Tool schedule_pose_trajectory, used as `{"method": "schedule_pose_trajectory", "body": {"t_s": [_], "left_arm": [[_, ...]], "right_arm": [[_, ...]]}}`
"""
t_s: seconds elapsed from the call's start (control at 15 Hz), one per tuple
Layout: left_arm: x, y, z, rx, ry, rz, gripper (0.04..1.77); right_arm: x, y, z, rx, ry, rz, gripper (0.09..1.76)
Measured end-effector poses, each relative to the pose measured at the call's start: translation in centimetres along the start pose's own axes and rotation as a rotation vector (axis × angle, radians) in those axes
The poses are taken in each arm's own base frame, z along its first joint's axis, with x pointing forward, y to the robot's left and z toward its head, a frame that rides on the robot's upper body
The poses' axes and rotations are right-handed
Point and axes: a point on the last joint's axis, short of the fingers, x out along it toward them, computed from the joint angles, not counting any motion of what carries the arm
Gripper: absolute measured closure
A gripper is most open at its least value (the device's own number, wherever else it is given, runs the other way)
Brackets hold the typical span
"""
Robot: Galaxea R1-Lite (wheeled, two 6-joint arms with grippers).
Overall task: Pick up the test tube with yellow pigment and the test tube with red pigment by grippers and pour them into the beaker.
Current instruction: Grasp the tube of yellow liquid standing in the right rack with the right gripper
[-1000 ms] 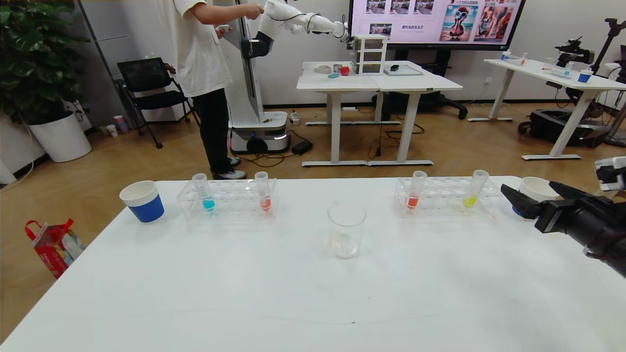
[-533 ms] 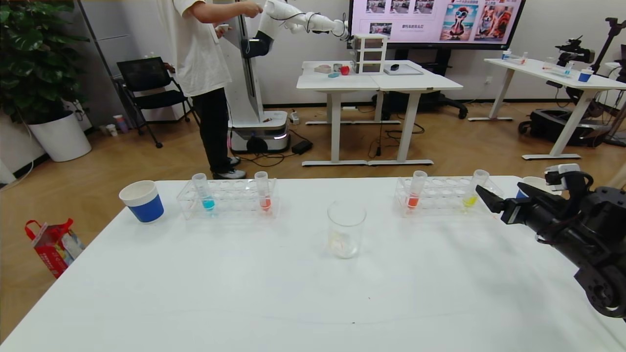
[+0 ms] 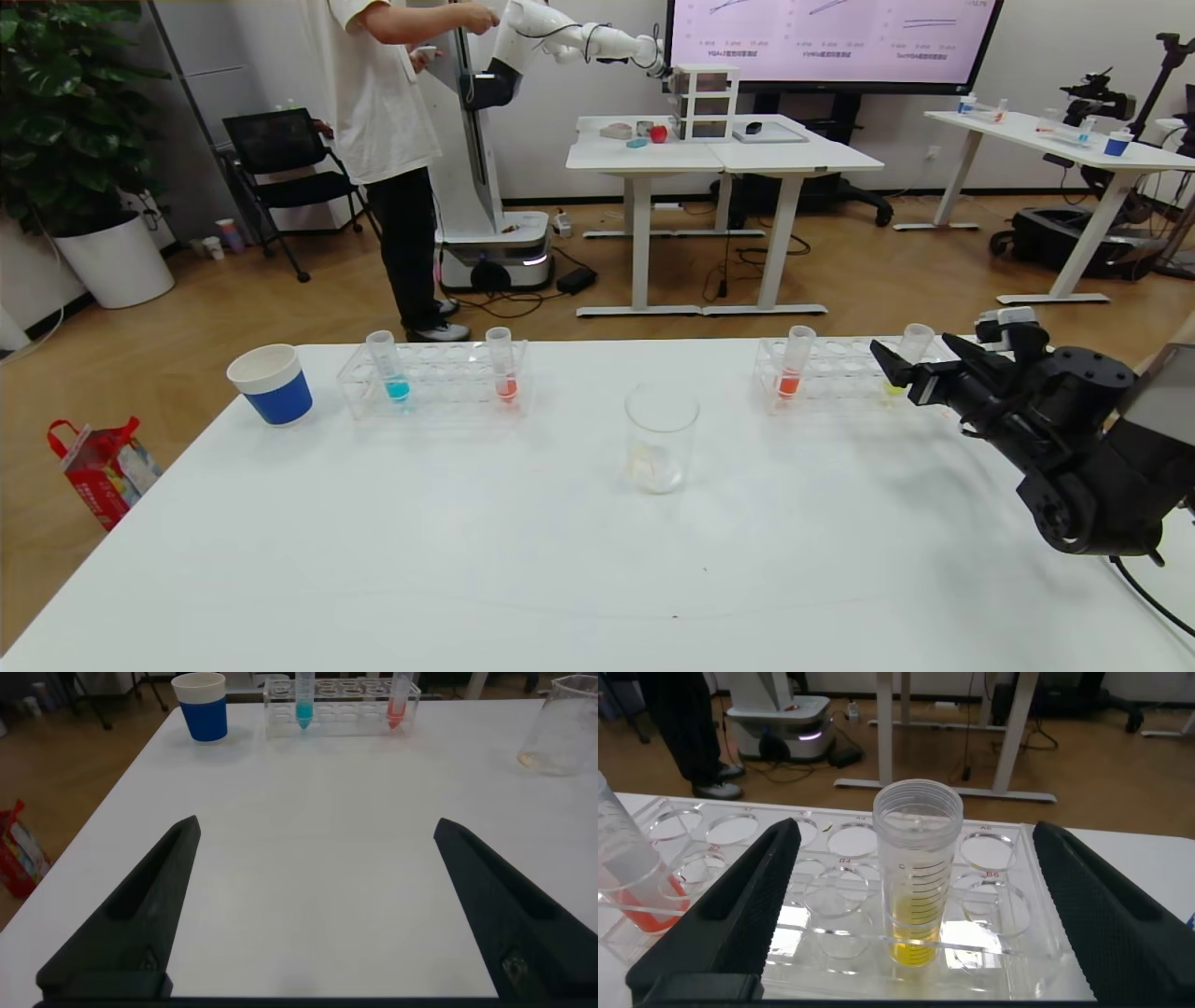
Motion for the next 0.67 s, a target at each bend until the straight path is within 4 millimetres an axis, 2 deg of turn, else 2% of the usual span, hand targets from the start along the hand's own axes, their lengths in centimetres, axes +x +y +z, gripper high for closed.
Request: {"method": "schedule_pose_trajectory", "body": {"t_s": [0.27,0.33,0.4,0.53,0.6,0.67], "left_arm": [[0.0,0.0,0.0,0.000,0.000,0.000,0.07],[0.0,0.0,0.0,-0.001,0.000,0.000,0.07],[0.0,0.0,0.0,0.000,0.000,0.000,0.07],[0.0,0.0,0.0,0.000,0.000,0.000,0.07],[0.0,0.0,0.0,0.000,0.000,0.000,0.07],[0.0,0.0,0.0,0.000,0.000,0.000,0.07]], "right_arm": [[1.2,0.4,-0.5,-0.004,-0.019,0.014,0.13],[1.4,0.4,-0.4,-0.006,-0.024,0.014,0.23],[1.5,0.4,-0.4,-0.008,-0.030,0.014,0.59],[1.7,0.5,-0.3,-0.010,-0.036,0.012,1.41],[1.7,0.6,-0.3,-0.010,-0.036,0.013,1.50],[1.7,0.8,-0.3,-0.010,-0.037,0.016,1.44]]}}
